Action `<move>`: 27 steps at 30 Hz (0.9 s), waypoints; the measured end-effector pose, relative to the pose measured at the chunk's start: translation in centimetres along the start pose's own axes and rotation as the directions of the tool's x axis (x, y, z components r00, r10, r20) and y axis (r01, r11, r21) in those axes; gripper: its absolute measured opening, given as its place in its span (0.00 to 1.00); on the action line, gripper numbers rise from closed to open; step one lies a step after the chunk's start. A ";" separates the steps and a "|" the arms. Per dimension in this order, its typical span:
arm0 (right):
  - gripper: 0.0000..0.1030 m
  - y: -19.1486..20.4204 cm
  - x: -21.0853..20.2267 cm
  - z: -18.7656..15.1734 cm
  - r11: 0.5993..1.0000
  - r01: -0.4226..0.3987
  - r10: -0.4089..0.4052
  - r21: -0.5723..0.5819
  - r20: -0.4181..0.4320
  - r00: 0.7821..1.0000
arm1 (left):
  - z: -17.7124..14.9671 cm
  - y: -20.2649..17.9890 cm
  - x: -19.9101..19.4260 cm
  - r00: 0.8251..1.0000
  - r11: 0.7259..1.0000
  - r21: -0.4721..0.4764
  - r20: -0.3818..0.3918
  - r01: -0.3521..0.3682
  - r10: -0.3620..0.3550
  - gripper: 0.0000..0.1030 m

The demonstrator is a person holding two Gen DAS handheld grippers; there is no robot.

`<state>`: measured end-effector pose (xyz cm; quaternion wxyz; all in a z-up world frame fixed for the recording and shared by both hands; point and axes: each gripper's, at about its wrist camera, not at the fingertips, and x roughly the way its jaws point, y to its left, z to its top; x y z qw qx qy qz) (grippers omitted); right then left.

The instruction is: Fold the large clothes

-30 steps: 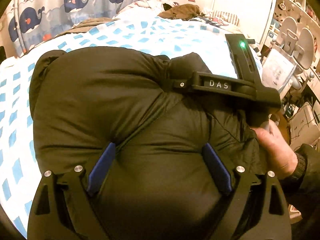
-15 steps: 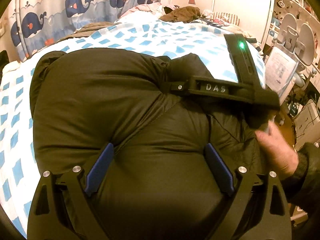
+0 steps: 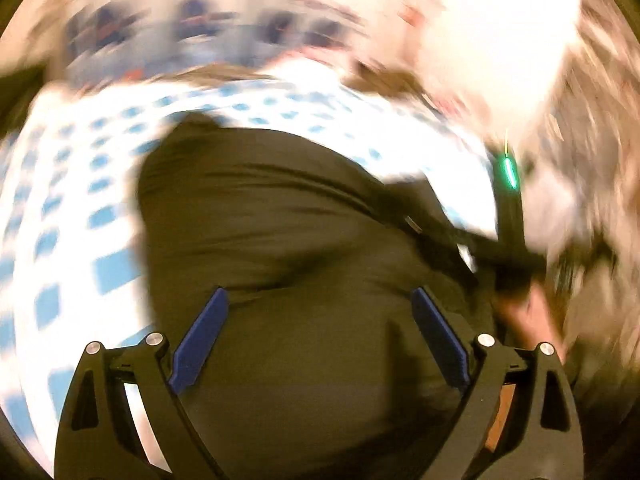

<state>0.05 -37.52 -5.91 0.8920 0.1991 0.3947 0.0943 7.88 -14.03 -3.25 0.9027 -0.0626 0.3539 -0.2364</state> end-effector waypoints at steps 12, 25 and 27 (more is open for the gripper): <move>0.95 2.9 7.2 2.5 0.993 -0.069 0.072 0.096 -0.034 0.997 | 0.6 11.5 5.4 0.991 0.907 -0.412 -0.057 0.085 -0.119 0.90; 0.95 18.9 19.7 6.8 0.933 -0.231 0.150 -0.277 -0.285 0.947 | 2.7 19.4 -7.6 0.826 0.805 -0.234 0.016 -0.545 0.563 0.90; 0.95 16.6 19.3 6.5 0.935 -0.231 0.144 -0.270 -0.305 0.941 | 2.6 17.6 -5.4 0.853 0.844 -0.141 -0.006 -0.517 0.522 0.90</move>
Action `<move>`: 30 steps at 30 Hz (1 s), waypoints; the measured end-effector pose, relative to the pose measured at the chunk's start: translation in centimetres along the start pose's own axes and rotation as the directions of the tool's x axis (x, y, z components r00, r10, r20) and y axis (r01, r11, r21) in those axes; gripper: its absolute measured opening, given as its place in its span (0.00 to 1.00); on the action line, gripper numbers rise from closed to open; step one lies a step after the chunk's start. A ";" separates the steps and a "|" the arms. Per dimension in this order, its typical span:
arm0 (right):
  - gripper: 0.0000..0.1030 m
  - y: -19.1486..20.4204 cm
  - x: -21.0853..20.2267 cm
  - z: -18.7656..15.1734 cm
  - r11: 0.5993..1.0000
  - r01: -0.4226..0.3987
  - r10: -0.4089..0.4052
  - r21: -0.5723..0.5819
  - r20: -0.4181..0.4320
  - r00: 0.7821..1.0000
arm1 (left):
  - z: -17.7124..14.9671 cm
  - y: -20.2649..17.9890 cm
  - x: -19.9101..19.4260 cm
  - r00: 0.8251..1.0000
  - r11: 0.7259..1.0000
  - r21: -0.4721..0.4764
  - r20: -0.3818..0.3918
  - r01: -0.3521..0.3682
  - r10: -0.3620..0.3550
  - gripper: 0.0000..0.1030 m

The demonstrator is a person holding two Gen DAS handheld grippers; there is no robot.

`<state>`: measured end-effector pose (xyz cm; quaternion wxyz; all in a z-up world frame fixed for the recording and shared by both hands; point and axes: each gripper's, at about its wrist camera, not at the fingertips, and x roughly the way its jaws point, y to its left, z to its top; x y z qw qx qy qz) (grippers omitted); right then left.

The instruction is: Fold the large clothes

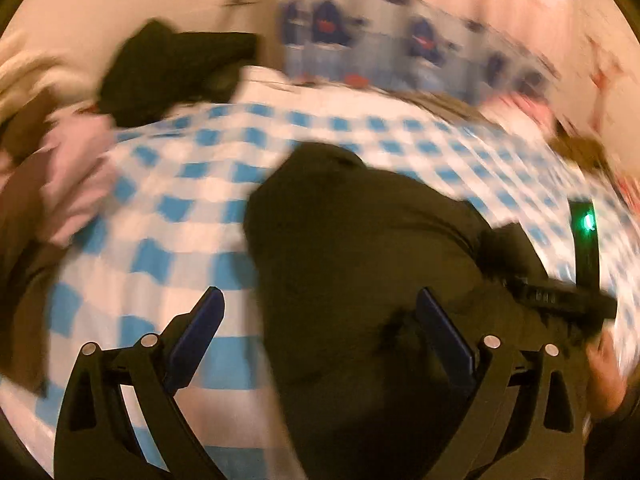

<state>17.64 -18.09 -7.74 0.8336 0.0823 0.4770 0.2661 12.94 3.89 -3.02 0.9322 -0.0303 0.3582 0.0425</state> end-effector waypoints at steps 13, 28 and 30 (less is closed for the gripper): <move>0.95 -3.9 -0.8 0.2 0.996 -0.007 0.005 0.084 0.018 1.000 | -1.5 -4.9 -0.9 0.995 0.989 0.118 0.044 -0.094 0.090 0.90; 0.95 -4.3 1.5 -1.3 0.994 -0.002 -0.002 0.110 0.028 1.000 | -2.2 -4.5 0.4 0.997 0.993 0.094 0.035 -0.073 0.070 0.90; 0.95 -4.4 1.6 -1.3 0.994 -0.005 0.002 0.111 0.029 1.000 | -2.3 -4.4 0.5 0.997 0.994 0.085 0.031 -0.066 0.064 0.90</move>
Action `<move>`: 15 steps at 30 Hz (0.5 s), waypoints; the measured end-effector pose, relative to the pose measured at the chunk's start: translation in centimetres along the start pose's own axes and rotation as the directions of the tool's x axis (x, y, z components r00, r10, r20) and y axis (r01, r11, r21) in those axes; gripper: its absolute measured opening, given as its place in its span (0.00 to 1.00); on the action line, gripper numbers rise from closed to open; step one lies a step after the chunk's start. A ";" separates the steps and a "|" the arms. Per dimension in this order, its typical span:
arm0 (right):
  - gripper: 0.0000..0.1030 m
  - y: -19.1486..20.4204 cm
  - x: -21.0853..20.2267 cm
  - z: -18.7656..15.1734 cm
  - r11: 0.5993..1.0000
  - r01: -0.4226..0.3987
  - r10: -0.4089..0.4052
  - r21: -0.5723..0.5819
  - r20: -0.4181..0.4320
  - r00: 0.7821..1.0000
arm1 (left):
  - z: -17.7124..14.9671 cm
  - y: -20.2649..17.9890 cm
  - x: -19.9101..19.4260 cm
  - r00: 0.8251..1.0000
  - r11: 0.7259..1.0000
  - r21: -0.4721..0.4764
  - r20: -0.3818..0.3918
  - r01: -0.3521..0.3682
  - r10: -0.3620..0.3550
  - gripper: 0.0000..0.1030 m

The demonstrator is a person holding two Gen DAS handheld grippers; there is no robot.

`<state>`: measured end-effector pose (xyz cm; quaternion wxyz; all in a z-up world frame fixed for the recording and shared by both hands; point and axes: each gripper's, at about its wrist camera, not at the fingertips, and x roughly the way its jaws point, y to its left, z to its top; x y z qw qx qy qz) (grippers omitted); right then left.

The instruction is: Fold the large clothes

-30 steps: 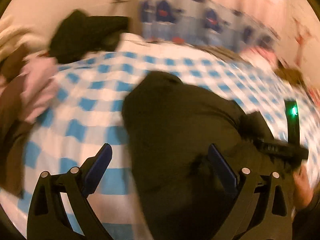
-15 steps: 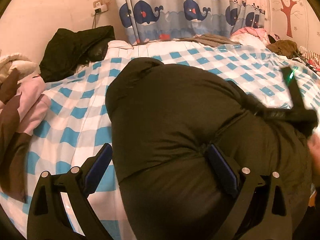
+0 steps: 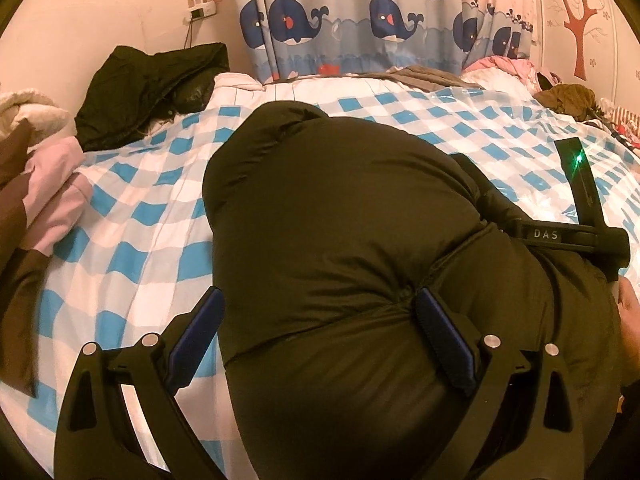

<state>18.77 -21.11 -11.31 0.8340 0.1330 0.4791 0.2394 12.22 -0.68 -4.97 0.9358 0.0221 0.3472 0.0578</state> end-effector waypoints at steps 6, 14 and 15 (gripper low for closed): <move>0.95 -0.5 -0.7 0.6 0.999 -0.027 0.028 0.024 -0.025 0.999 | -0.2 0.2 0.3 1.000 1.000 0.008 0.005 -0.004 0.004 0.90; 0.95 1.7 -6.6 0.9 0.997 0.052 -0.044 -0.049 0.147 0.988 | -0.6 0.3 0.5 0.999 1.000 0.017 0.022 -0.023 0.023 0.90; 0.95 2.1 -7.3 0.6 0.996 0.059 -0.047 -0.063 0.176 0.983 | -0.6 0.4 0.5 0.999 1.000 0.017 0.022 -0.023 0.023 0.90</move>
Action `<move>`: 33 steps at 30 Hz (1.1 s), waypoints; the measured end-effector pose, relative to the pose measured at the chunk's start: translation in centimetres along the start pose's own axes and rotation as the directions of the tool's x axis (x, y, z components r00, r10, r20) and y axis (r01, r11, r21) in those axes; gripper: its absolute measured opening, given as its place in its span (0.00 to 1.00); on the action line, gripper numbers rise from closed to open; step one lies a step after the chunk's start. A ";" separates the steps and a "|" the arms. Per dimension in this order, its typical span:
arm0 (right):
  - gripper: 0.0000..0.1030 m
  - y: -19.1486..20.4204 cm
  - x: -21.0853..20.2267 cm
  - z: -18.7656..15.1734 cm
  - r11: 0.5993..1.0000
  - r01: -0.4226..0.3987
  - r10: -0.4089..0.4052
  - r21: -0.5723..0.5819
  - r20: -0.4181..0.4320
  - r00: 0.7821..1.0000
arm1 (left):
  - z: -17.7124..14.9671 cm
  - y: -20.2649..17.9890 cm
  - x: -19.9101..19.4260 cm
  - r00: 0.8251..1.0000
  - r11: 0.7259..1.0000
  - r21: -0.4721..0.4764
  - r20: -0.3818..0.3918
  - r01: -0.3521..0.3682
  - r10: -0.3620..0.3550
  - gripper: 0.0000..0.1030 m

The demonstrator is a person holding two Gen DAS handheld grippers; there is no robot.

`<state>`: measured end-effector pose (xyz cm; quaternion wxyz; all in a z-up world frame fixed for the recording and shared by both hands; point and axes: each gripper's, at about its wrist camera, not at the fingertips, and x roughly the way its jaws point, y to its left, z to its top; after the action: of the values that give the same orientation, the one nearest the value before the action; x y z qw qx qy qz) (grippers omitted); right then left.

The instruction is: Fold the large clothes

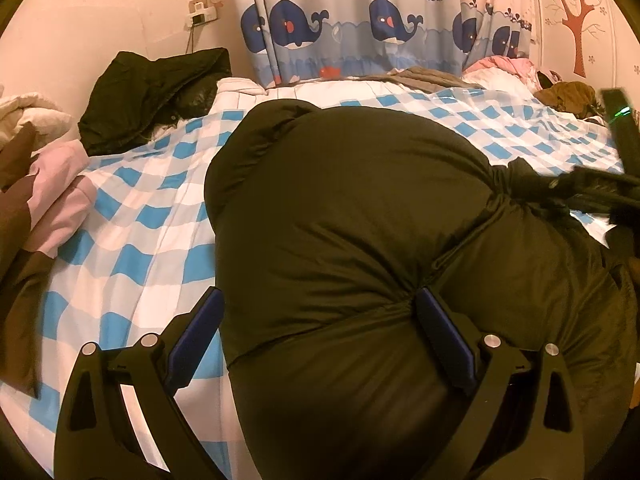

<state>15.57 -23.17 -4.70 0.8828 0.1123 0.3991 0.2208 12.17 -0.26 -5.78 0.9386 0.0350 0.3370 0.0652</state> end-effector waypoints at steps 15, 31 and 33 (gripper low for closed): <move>0.95 0.2 -6.5 0.2 1.000 0.020 -0.021 -0.015 -0.108 0.994 | 0.8 3.1 -3.3 0.974 0.970 -0.189 -0.138 0.151 -0.178 0.90; 0.95 12.7 -15.3 -3.1 0.957 0.079 -0.137 -0.278 -0.197 0.971 | -0.4 0.8 -13.3 0.972 0.976 -0.201 -0.202 0.081 -0.122 0.90; 0.95 13.3 -15.5 -3.5 0.956 0.075 -0.135 -0.283 -0.200 0.970 | -0.4 0.8 -14.0 0.976 0.979 -0.191 -0.192 0.066 -0.103 0.90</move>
<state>-0.09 -18.91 8.16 0.8514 -0.0571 0.4644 0.2372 1.15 -1.46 2.83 0.9008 -0.0727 0.4240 0.0592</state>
